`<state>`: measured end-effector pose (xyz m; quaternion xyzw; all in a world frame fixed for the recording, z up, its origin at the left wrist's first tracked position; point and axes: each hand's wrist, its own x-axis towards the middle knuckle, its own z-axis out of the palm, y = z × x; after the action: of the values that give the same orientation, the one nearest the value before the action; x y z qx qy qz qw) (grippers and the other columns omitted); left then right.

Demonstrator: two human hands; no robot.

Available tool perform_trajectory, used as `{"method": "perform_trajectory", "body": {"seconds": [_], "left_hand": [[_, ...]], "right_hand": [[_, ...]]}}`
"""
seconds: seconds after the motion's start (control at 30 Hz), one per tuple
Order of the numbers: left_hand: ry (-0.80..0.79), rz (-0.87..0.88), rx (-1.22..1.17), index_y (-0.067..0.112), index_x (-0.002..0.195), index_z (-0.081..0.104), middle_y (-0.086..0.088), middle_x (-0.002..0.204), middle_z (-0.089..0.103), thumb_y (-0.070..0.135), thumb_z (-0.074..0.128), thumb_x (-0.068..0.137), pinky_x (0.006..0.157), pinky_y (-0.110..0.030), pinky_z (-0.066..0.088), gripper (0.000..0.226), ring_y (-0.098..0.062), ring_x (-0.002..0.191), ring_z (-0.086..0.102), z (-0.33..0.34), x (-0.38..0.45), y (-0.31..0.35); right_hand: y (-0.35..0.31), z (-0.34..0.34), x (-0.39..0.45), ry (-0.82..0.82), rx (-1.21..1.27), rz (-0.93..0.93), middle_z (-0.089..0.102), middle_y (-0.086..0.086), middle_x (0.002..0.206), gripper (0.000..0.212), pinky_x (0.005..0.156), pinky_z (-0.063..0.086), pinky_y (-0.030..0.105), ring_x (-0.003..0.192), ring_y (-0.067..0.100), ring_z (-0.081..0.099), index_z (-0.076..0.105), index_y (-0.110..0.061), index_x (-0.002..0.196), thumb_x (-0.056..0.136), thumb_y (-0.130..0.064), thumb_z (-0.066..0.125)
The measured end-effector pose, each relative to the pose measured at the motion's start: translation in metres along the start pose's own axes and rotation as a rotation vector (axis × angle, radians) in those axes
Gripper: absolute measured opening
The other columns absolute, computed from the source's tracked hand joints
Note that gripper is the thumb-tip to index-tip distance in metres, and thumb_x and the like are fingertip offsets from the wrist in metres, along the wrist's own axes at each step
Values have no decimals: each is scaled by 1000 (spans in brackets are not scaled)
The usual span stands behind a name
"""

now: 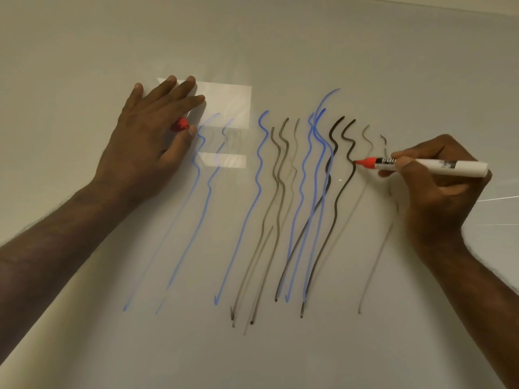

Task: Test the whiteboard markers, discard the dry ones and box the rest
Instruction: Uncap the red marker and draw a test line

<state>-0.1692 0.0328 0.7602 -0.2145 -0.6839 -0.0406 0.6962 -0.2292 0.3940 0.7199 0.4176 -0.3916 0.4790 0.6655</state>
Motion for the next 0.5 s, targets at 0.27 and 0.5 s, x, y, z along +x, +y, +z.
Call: {"method": "perform_trajectory", "body": {"seconds": [0.27, 0.5], "left_hand": [[3, 2, 8, 18, 148, 50, 2, 161, 37, 25, 44, 101, 127, -45, 9, 48, -14, 153, 25, 0, -1, 1], [0, 0, 6, 18, 148, 50, 1, 161, 37, 26, 44, 101, 127, -46, 9, 47, -16, 153, 25, 1, -1, 0]], "right_hand": [[-17, -6, -48, -86, 192, 89, 57, 8, 63, 5, 57, 47, 33, 57, 26, 58, 61, -11, 71, 75, -9, 58], [-27, -5, -93, -293, 186, 121, 57, 9, 67, 15, 59, 44, 33, 62, 27, 56, 62, 1, 69, 75, -13, 61]]}}
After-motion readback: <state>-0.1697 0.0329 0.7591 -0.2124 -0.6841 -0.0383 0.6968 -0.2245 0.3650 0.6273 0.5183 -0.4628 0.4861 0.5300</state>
